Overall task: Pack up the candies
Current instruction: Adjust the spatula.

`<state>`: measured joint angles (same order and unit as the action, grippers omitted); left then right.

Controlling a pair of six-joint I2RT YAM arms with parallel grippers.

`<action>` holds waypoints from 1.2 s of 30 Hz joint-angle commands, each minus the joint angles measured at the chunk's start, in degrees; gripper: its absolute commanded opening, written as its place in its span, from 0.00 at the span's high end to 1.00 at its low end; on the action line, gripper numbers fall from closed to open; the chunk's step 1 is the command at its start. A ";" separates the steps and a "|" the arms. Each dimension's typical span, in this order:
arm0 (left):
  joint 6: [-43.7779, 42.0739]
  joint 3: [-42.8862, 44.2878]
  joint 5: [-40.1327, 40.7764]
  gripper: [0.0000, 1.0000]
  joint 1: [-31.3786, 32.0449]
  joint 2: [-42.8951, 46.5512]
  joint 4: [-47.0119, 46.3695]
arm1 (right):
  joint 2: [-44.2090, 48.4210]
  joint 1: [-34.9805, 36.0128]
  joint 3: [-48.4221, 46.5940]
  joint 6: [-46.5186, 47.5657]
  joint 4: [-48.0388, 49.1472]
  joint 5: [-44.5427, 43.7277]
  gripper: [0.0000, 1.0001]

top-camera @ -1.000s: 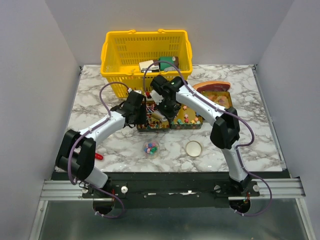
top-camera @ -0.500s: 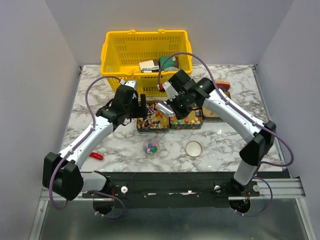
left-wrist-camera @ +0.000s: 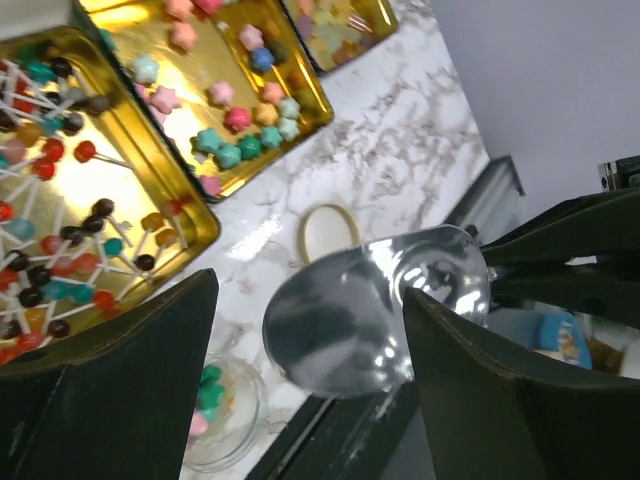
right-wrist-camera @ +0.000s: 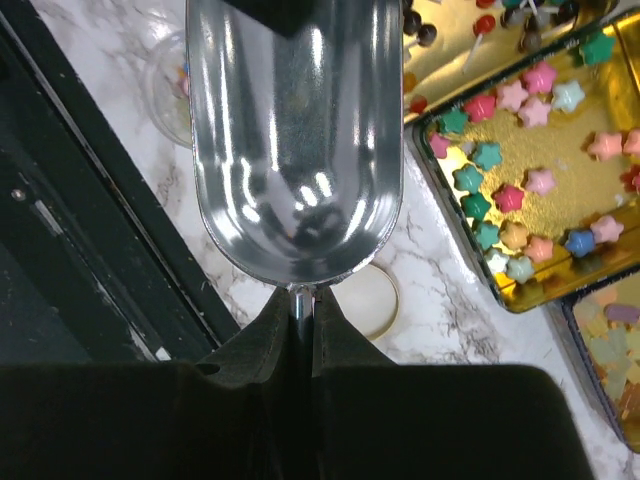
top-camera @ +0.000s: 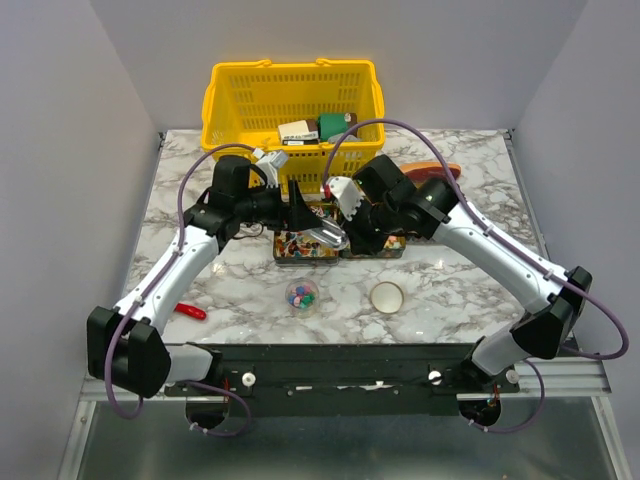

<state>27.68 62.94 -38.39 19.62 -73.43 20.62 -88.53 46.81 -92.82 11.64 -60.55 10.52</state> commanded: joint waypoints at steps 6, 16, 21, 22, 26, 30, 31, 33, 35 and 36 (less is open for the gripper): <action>4.31 -1.94 -18.54 0.44 -0.02 -1.89 -6.99 | 2.05 2.32 -3.07 3.13 4.48 2.57 0.99; 17.48 -2.20 -23.04 1.00 -0.37 -1.80 -11.47 | 12.67 2.41 4.73 -1.43 13.17 -3.22 0.59; 31.18 -4.30 -24.01 1.00 -1.33 -2.25 -18.40 | 19.70 2.33 9.40 -3.46 17.48 -9.55 0.43; 33.47 -4.75 -24.27 1.00 -1.51 -2.16 -19.90 | 21.89 2.32 10.19 -3.03 17.84 -9.47 0.42; 43.67 -7.21 -25.33 1.00 -1.77 -1.81 -29.31 | 26.83 2.32 15.71 -1.88 20.29 -9.82 0.32; 51.68 -9.50 -26.29 1.00 -1.77 -1.37 -37.92 | 27.80 2.41 17.58 -1.62 22.14 -8.68 0.32; 52.12 -9.59 -26.73 1.00 -1.77 -1.19 -37.85 | 27.63 2.33 17.58 -1.97 22.49 -9.03 0.32; 51.95 -9.94 -26.91 1.00 -1.77 -0.06 -36.89 | 27.54 2.33 17.84 -1.89 23.81 -9.56 0.34; 50.55 -10.03 -27.44 1.00 -1.77 0.56 -35.31 | 27.54 2.32 18.37 -2.06 25.39 -9.56 0.35; 50.02 -10.03 -27.61 1.00 -1.77 1.09 -34.17 | 27.27 2.41 18.46 -1.54 26.70 -9.64 0.36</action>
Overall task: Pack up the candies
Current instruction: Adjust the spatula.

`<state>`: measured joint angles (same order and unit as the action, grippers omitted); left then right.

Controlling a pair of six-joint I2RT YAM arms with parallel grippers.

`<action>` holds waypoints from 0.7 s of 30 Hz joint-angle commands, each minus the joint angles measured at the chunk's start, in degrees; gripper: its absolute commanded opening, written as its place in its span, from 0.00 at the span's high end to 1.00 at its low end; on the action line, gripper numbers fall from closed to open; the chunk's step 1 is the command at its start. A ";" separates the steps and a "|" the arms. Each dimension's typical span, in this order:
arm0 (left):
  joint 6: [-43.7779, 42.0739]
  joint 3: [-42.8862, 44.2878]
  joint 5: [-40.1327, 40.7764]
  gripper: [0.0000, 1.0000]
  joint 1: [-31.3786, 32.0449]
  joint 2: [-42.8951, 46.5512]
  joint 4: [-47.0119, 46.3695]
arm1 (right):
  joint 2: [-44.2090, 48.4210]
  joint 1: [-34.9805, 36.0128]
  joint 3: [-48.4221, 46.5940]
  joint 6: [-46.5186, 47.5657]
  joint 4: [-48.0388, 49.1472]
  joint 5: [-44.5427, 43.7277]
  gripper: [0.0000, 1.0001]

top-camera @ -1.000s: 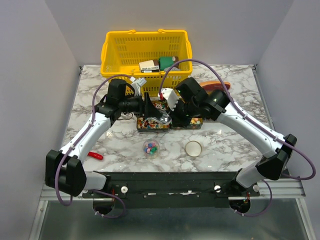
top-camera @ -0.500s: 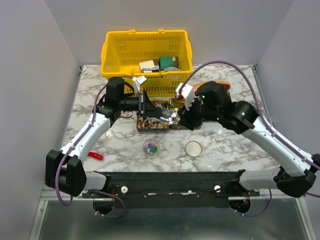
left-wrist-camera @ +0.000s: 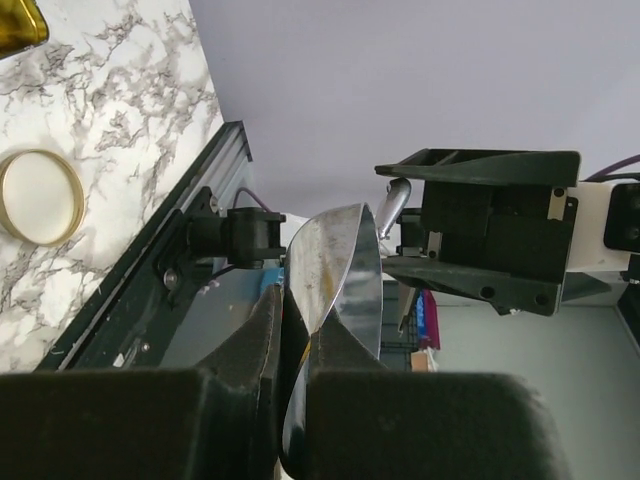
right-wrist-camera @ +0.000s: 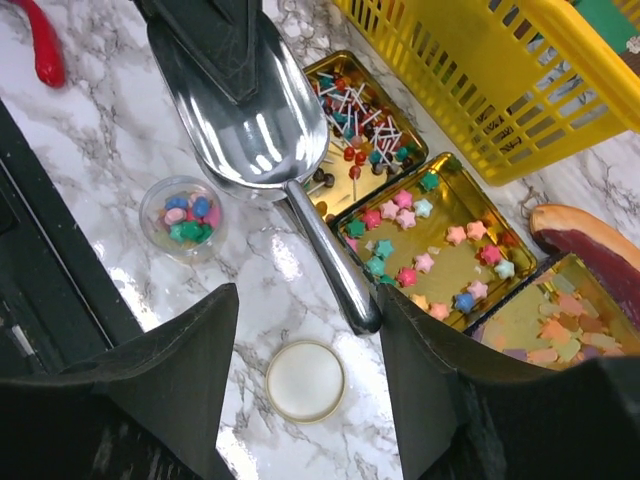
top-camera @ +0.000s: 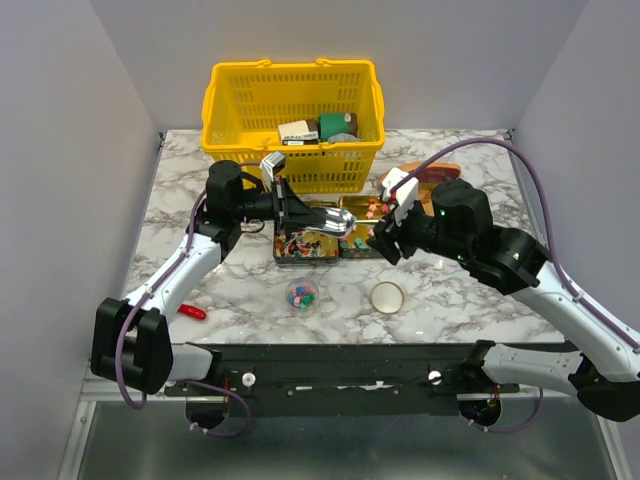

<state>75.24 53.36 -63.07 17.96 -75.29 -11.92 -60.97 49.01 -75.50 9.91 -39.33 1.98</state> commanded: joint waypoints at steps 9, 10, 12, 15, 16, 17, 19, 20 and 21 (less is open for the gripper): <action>-5.88 -0.63 -2.94 1.00 -0.11 4.89 6.37 | -1.00 0.12 -0.87 1.51 5.93 -1.63 0.35; -6.24 -0.63 -2.68 1.00 -0.11 4.89 6.99 | 0.57 0.12 -0.87 1.51 6.02 -1.63 0.34; -6.16 -0.89 -2.50 1.00 -0.03 4.88 6.30 | 2.08 0.12 -0.87 1.69 6.98 -1.36 0.31; -6.25 -0.54 -2.85 1.00 -0.03 4.80 5.69 | 3.40 0.12 -0.70 1.86 7.25 0.30 0.29; -6.34 -0.45 -3.37 1.00 -0.03 4.80 5.51 | 3.23 0.03 -0.70 2.30 6.99 0.92 0.29; -6.34 -0.28 -3.55 1.00 -0.03 4.80 5.42 | 2.36 0.03 -0.70 2.65 6.29 2.23 0.29; -6.42 0.07 -4.34 1.00 -0.03 5.06 5.07 | 1.03 0.03 -1.39 2.92 3.22 4.16 0.30; -6.34 0.16 -4.60 1.00 -0.03 5.15 4.98 | 0.33 0.03 -1.66 3.01 2.16 7.05 0.30; -6.34 0.25 -4.87 1.00 -0.03 5.50 4.81 | -0.72 0.12 -1.92 3.01 0.33 8.12 0.30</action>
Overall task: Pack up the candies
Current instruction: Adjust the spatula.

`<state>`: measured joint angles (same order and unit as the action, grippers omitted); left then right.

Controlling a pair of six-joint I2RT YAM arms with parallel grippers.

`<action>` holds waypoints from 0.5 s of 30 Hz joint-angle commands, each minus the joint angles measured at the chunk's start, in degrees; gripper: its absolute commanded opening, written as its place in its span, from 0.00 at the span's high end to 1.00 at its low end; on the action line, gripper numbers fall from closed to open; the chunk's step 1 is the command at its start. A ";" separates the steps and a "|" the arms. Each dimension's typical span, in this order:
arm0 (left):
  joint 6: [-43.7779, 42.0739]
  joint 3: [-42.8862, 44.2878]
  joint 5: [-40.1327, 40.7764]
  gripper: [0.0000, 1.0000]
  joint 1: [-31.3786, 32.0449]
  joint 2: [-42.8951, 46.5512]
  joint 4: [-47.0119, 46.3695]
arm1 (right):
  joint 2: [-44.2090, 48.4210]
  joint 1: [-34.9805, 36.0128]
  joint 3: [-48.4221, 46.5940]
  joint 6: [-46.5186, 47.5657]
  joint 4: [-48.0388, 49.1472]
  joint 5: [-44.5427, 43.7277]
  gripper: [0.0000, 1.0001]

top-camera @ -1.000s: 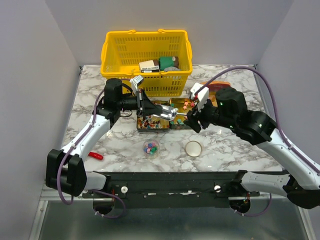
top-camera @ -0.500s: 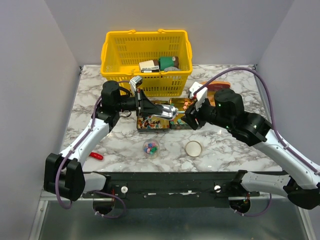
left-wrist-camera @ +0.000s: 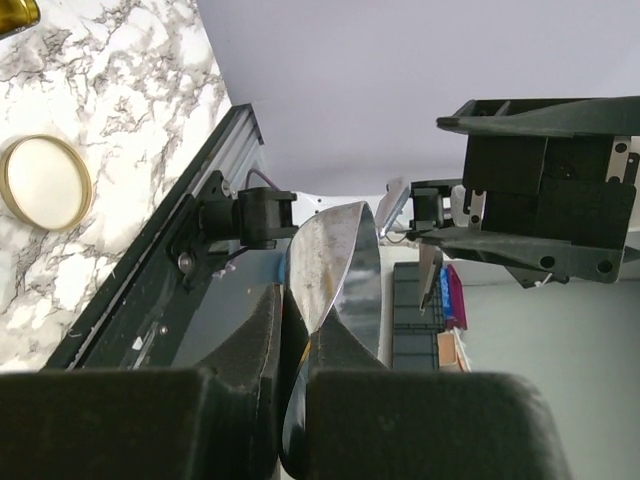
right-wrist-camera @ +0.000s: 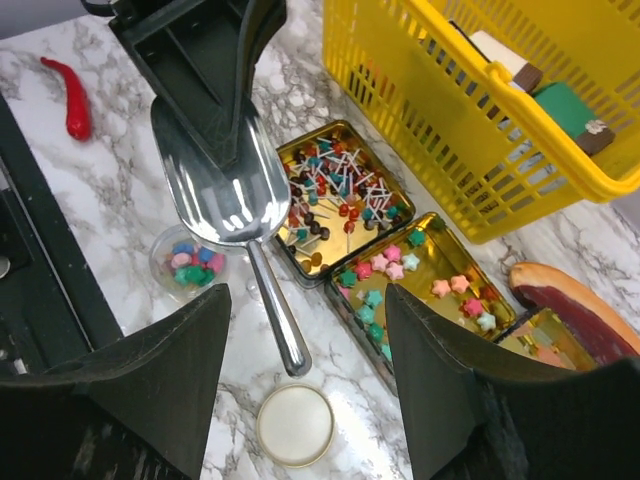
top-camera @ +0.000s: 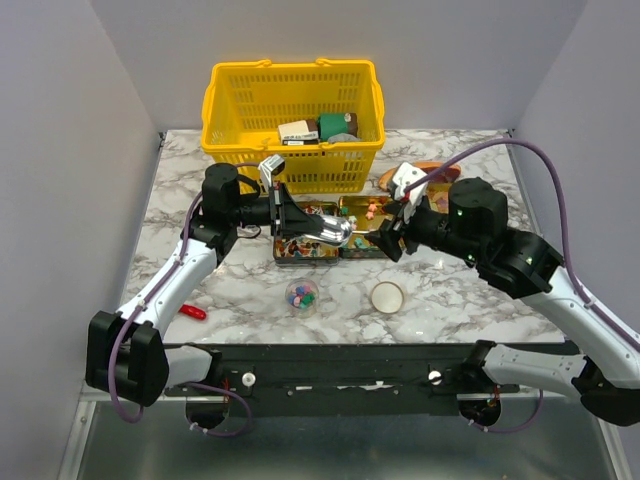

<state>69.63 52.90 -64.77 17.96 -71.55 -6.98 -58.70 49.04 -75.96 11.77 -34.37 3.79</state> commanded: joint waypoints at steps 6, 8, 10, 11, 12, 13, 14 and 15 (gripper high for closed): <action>-0.63 0.01 -4.13 1.00 0.33 2.82 -0.92 | -4.84 0.01 -1.47 1.06 -6.49 12.21 0.31; -0.37 -0.17 -4.31 1.00 0.41 3.17 -1.28 | -5.37 0.01 -1.38 1.15 -6.59 11.77 0.32; -0.46 -0.26 -4.48 1.00 0.50 3.70 -1.37 | -5.55 0.09 -1.38 0.98 -6.59 10.98 0.36; -0.46 -0.35 -4.57 1.00 0.50 3.78 -1.37 | -5.81 0.01 -1.38 0.89 -6.59 10.63 0.38; -0.54 -0.52 -4.57 1.00 0.50 3.96 -1.37 | -5.90 0.01 -1.47 0.71 -6.67 10.10 0.46; -0.46 -0.61 -4.57 1.00 0.50 4.05 -1.37 | -6.16 0.01 -1.47 0.62 -6.67 9.83 0.52; -0.46 -0.70 -4.57 1.00 0.50 4.22 -1.37 | -6.25 -0.08 -1.55 0.10 -6.67 9.48 0.59; -0.46 -0.96 -4.57 1.00 0.50 4.14 -1.37 | -6.34 0.01 -1.73 0.10 -6.76 9.74 0.70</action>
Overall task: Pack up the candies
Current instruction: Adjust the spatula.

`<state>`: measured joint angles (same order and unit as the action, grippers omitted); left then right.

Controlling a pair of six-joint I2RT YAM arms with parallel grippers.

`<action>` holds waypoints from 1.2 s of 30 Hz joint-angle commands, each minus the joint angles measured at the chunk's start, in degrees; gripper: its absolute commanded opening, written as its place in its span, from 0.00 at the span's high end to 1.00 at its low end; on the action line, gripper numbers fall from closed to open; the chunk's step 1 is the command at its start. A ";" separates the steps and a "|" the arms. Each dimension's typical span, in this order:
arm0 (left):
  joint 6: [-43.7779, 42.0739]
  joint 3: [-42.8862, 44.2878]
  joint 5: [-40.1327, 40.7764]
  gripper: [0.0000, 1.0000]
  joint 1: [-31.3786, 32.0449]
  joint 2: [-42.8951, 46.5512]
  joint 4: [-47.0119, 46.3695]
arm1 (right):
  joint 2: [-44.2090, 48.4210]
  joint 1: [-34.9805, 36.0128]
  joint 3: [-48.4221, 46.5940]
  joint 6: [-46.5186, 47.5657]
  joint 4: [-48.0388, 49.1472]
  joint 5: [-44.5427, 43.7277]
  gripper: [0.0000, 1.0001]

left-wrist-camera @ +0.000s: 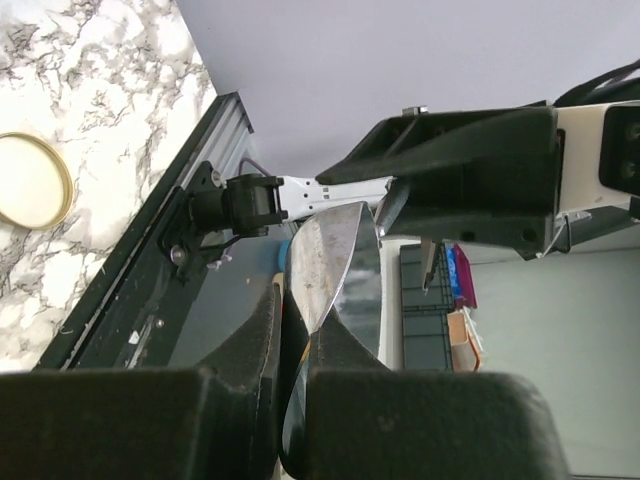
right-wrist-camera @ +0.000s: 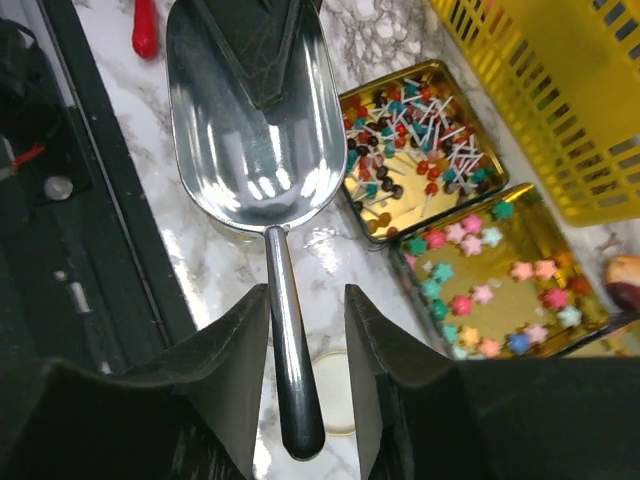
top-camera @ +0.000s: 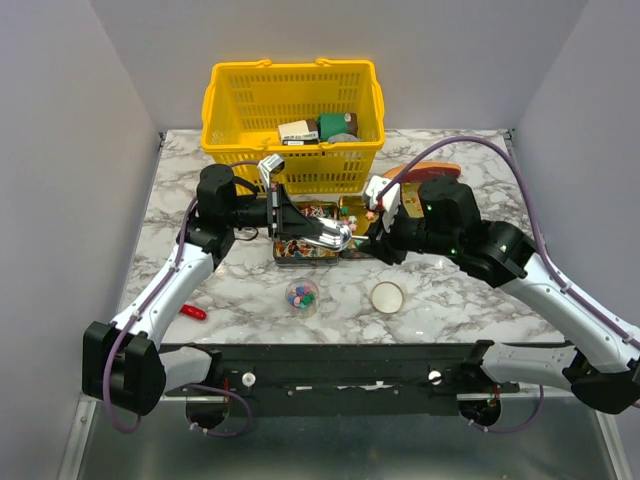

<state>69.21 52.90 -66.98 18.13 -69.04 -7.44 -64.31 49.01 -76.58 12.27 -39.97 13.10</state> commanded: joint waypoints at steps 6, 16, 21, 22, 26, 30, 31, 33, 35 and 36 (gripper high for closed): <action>0.05 -1.49 -2.19 1.00 0.33 1.36 -1.17 | -0.29 -0.06 -1.30 -1.64 -0.99 -0.09 0.85; 0.57 -2.63 -2.01 1.00 0.33 0.22 -2.22 | 0.77 -0.06 -1.47 -2.96 0.24 0.34 0.62; 1.72 -3.16 -2.28 1.00 0.33 -0.05 -3.89 | 0.86 0.03 -1.38 -3.57 0.68 0.61 0.66; 1.72 -3.16 -2.28 1.00 0.33 -0.13 -3.90 | 0.86 0.03 -1.56 -3.66 0.68 0.61 0.71; 1.72 -3.42 -2.19 1.00 0.33 -0.57 -4.16 | 0.86 -0.06 -2.17 -4.62 0.94 0.52 0.87; 1.11 -3.60 -1.66 1.00 0.24 -1.98 -4.16 | 1.12 -0.06 -2.96 -5.59 1.03 -0.09 0.99; 0.67 -3.60 -1.49 1.00 0.24 -2.24 -3.81 | 1.21 -0.06 -3.14 -5.85 1.12 -0.27 0.99; -1.61 -3.34 -0.79 1.00 0.24 -2.86 -2.06 | 1.21 -0.06 -3.84 -6.47 1.03 -1.75 0.99; -3.81 -3.16 0.00 1.00 0.15 -3.91 0.40 | 1.30 0.03 -4.11 -7.09 1.21 -2.47 0.99; -4.78 -3.16 0.44 1.00 0.15 -4.18 2.15 | 1.12 -0.06 -4.63 -7.44 1.03 -3.16 0.99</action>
<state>69.93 50.11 -70.19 18.35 -71.02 -11.16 -64.14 49.43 -77.25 8.36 -42.87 15.31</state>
